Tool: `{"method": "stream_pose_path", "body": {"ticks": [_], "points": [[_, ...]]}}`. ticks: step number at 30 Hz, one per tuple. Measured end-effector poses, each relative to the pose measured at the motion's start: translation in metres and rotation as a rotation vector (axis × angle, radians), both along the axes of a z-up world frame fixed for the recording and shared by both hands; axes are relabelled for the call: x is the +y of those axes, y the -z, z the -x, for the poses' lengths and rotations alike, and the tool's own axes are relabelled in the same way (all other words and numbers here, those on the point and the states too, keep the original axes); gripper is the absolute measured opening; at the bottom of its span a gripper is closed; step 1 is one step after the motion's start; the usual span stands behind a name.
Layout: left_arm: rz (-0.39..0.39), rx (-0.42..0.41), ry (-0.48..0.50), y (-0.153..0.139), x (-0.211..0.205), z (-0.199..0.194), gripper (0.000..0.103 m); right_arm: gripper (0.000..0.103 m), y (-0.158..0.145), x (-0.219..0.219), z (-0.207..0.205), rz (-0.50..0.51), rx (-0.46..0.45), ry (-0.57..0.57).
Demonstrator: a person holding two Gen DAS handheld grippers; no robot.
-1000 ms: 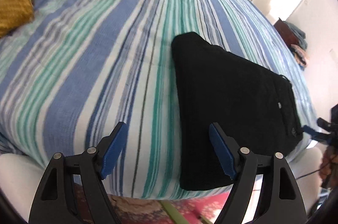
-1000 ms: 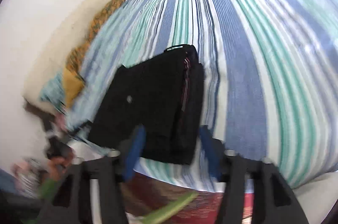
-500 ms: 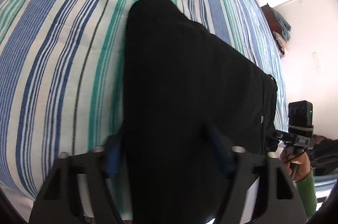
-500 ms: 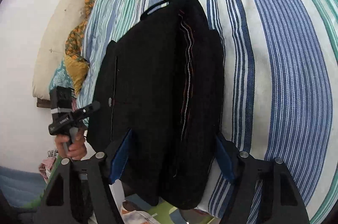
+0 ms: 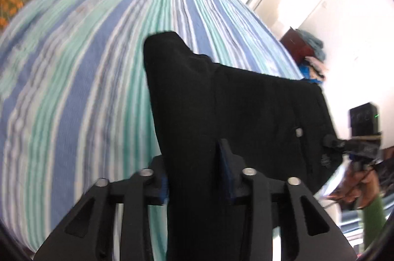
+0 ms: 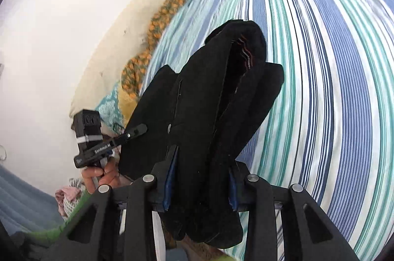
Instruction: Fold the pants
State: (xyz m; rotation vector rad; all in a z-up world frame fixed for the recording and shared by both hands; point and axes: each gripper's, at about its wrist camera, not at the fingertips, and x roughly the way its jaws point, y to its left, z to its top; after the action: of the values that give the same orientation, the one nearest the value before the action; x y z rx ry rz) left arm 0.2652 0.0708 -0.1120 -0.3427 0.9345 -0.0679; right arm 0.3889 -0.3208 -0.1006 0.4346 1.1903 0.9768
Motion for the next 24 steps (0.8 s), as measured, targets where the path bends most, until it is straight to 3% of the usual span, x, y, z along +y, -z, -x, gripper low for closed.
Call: {"method": "stream_pose_path", "body": {"ticks": [2, 3, 4, 6, 8, 11, 12, 14, 16, 20, 24], "points": [[-0.21, -0.011, -0.084, 0.013, -0.004, 0.004, 0.092, 0.043, -0.001, 0.002, -0.011, 0.034, -0.028, 0.009], [-0.287, -0.01, -0.112, 0.023, -0.006, 0.009, 0.092, 0.044, 0.003, -0.001, -0.012, 0.072, -0.025, 0.014], [-0.336, 0.01, -0.118, 0.036, -0.006, 0.016, 0.092, 0.054, 0.013, -0.005, -0.014, 0.132, -0.011, 0.022], [-0.366, 0.067, -0.118, 0.063, -0.002, 0.04, 0.091, 0.059, 0.036, -0.015, -0.008, 0.308, 0.0, 0.05], [-0.413, 0.087, -0.145, 0.081, -0.002, 0.073, 0.091, 0.059, 0.052, -0.036, 0.01, 0.473, -0.043, 0.083], [-0.469, 0.055, -0.16, 0.086, -0.015, 0.118, 0.091, 0.064, 0.056, -0.06, 0.047, 0.553, -0.095, 0.145], [-0.486, 0.046, -0.165, 0.084, -0.022, 0.126, 0.092, 0.07, 0.053, -0.061, 0.063, 0.57, -0.118, 0.156], [-0.532, 0.053, -0.194, 0.077, -0.038, 0.136, 0.096, 0.102, 0.044, -0.056, 0.092, 0.603, -0.179, 0.172], [-0.519, 0.069, -0.197, 0.068, -0.04, 0.132, 0.096, 0.103, 0.036, -0.039, 0.113, 0.625, -0.222, 0.174], [-0.374, 0.087, -0.178, 0.043, -0.047, 0.14, 0.096, 0.103, 0.018, -0.026, 0.15, 0.669, -0.289, 0.201], [-0.351, 0.073, -0.21, 0.023, -0.054, 0.149, 0.097, 0.103, 0.001, -0.011, 0.179, 0.693, -0.371, 0.248]]}}
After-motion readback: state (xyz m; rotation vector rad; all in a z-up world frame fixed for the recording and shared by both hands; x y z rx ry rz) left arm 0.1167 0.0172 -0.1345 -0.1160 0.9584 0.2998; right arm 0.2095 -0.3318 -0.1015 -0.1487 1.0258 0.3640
